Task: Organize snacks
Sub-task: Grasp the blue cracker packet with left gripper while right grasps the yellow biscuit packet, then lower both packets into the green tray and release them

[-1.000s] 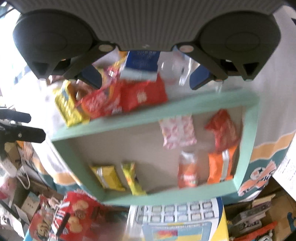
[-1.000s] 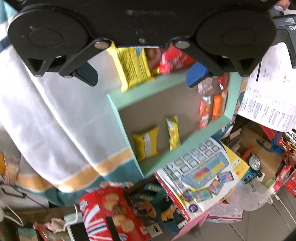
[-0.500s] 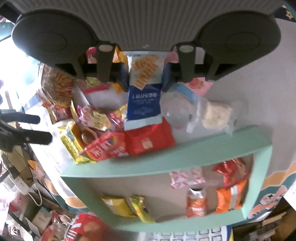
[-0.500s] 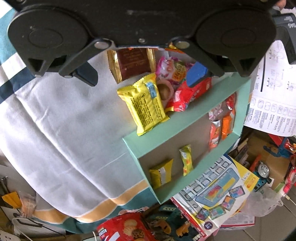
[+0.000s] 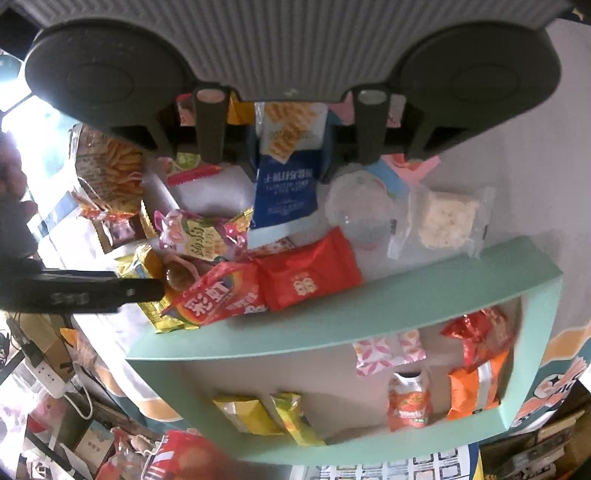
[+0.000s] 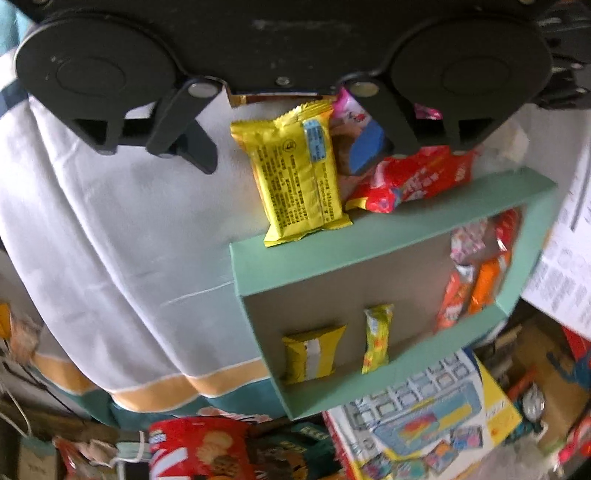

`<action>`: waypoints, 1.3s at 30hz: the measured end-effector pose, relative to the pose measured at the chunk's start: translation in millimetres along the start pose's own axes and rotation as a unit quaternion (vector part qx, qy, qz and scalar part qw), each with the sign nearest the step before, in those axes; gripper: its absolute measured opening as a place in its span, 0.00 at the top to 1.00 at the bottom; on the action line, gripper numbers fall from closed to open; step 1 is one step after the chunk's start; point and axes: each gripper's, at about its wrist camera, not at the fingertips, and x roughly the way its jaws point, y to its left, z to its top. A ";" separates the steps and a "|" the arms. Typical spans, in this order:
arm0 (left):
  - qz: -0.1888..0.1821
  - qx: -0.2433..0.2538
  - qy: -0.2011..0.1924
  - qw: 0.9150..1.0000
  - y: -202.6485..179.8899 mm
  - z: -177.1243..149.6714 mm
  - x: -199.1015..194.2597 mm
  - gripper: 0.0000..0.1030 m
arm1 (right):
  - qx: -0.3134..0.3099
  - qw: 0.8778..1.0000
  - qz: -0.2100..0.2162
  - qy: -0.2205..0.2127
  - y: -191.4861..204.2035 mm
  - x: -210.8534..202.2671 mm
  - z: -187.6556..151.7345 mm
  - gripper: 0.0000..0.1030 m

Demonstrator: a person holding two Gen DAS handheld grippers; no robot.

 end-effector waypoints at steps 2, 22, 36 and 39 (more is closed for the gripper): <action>-0.002 -0.005 -0.003 1.000 1.4 -0.7 -0.6 0.70 | -0.012 1.000 -0.004 -0.008 4.5 4.4 -1.7 0.36; -0.021 -0.044 -0.041 0.998 10.0 -2.1 -41.9 0.70 | 0.058 0.997 0.038 -0.032 -27.5 -40.8 -12.3 0.53; -0.022 -0.067 -0.111 0.991 32.3 22.4 -90.2 0.70 | 0.035 0.993 0.092 -0.061 14.7 -71.7 20.0 0.53; -0.001 -0.077 -0.128 0.989 48.5 42.6 -93.9 0.70 | 0.025 0.993 0.098 -0.061 30.5 -65.4 35.5 0.53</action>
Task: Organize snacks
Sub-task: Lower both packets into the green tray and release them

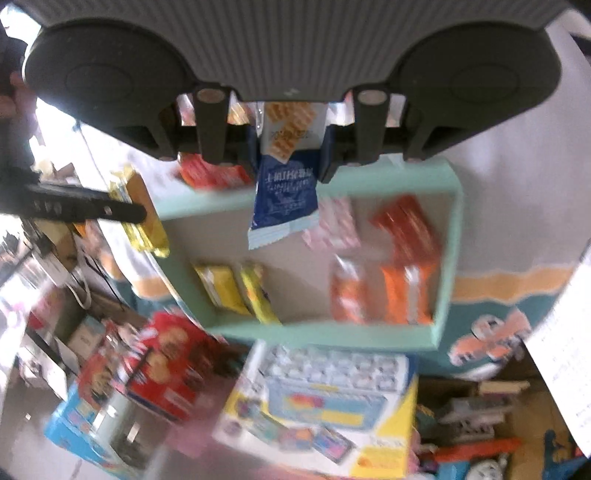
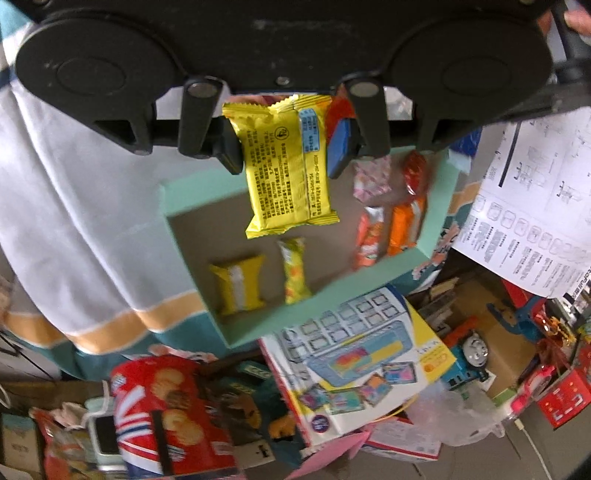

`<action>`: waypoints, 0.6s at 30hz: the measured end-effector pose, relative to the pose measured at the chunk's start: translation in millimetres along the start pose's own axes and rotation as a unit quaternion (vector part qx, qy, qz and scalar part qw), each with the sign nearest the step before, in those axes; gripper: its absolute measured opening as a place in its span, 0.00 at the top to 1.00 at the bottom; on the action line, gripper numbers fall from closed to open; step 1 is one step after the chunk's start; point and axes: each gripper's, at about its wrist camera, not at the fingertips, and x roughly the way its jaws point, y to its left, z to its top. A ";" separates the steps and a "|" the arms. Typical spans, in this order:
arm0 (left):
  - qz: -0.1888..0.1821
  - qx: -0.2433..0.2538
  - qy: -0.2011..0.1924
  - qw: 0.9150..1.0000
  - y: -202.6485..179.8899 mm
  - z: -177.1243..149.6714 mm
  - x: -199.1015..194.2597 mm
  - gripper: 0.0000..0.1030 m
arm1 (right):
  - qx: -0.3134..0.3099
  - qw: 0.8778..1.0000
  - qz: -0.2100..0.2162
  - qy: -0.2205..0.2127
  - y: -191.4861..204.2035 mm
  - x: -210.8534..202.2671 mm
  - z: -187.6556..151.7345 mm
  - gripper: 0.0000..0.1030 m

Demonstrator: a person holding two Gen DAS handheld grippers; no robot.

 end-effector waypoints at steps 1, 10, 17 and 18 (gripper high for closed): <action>0.007 -0.007 -0.004 1.000 6.1 8.9 3.3 0.70 | -0.003 1.000 0.002 0.001 5.4 5.8 5.4 0.53; 0.041 -0.043 0.007 0.998 46.2 65.9 63.1 0.70 | -0.012 1.000 0.008 0.026 53.5 87.5 59.7 0.52; 0.059 -0.048 0.035 0.996 59.8 75.1 103.4 0.70 | -0.010 0.999 0.004 0.046 71.4 153.8 87.1 0.52; 0.061 -0.049 0.039 0.996 61.5 76.0 108.2 0.70 | -0.010 0.999 0.003 0.048 73.2 163.2 90.1 0.52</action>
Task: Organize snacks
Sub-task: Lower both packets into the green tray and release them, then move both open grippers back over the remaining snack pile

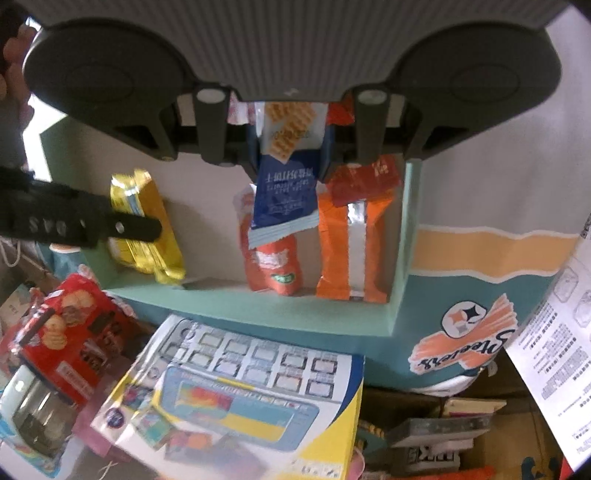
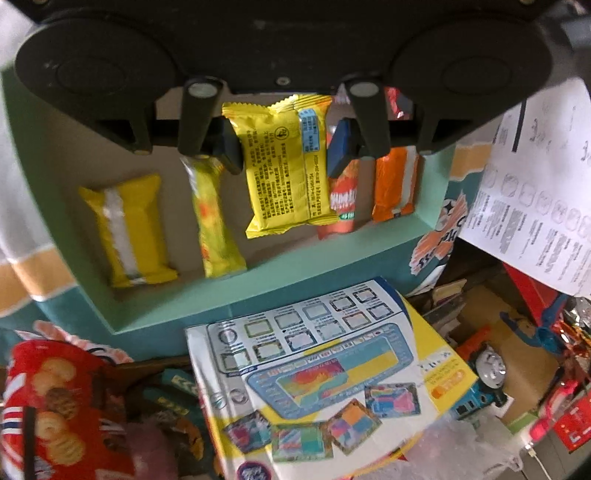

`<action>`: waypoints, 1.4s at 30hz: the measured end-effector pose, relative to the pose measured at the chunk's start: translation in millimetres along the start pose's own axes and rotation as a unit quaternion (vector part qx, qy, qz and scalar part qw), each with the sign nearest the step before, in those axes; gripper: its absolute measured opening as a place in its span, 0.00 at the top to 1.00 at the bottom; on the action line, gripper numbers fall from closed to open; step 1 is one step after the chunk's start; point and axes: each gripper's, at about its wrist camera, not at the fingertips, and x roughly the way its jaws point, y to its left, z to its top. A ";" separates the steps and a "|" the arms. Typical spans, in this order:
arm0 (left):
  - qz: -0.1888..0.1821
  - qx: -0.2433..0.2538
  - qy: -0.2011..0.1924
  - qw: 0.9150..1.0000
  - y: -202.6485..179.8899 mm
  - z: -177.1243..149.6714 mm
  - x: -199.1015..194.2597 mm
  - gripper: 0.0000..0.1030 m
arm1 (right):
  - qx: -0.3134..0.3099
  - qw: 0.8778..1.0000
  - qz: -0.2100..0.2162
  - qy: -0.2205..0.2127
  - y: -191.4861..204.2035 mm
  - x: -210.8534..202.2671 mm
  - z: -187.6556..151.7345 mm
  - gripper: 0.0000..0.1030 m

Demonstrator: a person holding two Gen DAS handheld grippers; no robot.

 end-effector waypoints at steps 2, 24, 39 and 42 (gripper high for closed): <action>0.004 -0.002 0.006 1.000 1.6 4.5 9.4 0.69 | 0.001 1.000 0.000 0.003 2.3 13.2 6.2 0.52; 0.026 -0.009 -0.006 1.000 -9.7 -6.3 -4.8 0.00 | -0.011 1.000 0.008 -0.009 -3.0 -22.1 -6.0 0.00; 0.020 0.018 0.003 1.000 -32.7 -78.1 -63.8 0.00 | 0.021 1.000 0.001 -0.004 -37.9 -114.2 -80.9 0.00; 0.017 0.029 0.010 0.999 -40.1 -97.8 -71.4 0.00 | 0.029 1.000 -0.001 -0.003 -50.5 -129.9 -100.0 0.00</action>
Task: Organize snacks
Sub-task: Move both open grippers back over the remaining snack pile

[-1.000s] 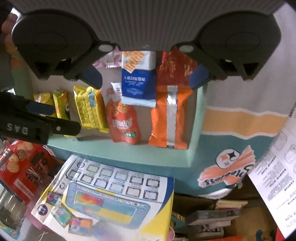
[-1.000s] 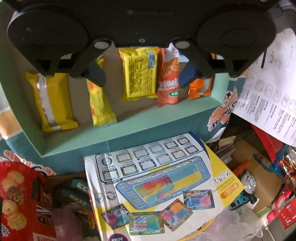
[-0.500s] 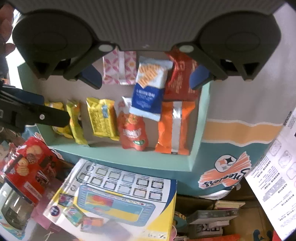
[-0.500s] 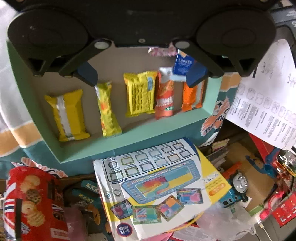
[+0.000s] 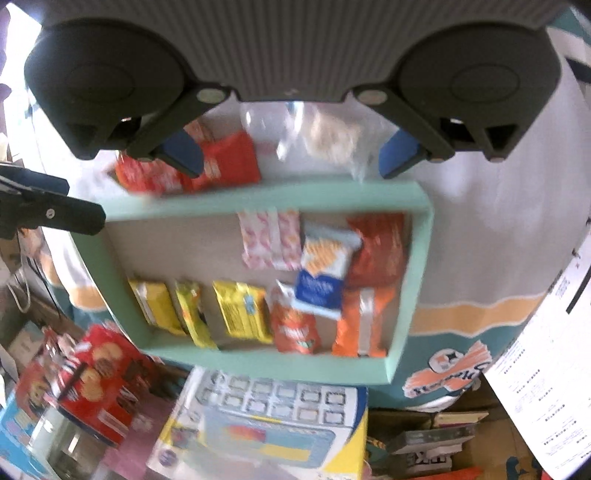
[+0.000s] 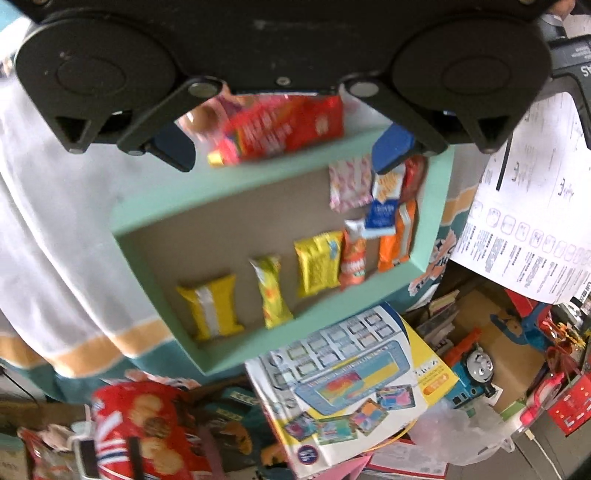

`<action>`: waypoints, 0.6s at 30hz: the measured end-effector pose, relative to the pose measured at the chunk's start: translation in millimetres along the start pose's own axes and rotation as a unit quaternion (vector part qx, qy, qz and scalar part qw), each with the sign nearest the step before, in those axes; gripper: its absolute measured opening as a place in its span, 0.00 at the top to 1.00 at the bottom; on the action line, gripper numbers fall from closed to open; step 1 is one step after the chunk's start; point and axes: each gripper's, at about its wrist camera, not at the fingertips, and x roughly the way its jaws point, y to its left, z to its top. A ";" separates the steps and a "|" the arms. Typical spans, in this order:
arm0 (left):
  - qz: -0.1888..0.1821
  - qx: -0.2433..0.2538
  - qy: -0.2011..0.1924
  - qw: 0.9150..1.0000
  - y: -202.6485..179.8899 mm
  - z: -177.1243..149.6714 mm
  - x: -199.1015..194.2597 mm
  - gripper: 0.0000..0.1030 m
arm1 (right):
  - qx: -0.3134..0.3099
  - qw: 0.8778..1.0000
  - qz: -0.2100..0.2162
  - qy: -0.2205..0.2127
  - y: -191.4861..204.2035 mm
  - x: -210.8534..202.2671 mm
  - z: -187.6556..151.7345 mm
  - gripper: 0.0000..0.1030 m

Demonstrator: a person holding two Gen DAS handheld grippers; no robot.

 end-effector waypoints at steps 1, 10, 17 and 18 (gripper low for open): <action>-0.003 0.005 0.003 1.000 -3.6 -7.3 -2.2 0.00 | 0.004 1.000 -0.003 0.000 -5.7 -6.6 -7.6 0.00; -0.018 0.060 0.039 0.997 -38.8 -66.2 -4.7 0.00 | 0.036 0.999 -0.030 0.014 -50.5 -39.0 -71.5 0.00; -0.010 0.075 0.064 0.995 -50.7 -94.9 1.1 0.00 | 0.065 0.997 -0.035 0.032 -71.9 -42.9 -103.8 0.00; -0.007 0.076 0.064 0.995 -51.1 -95.4 1.0 0.00 | 0.072 0.997 -0.028 0.031 -74.0 -43.9 -106.0 0.00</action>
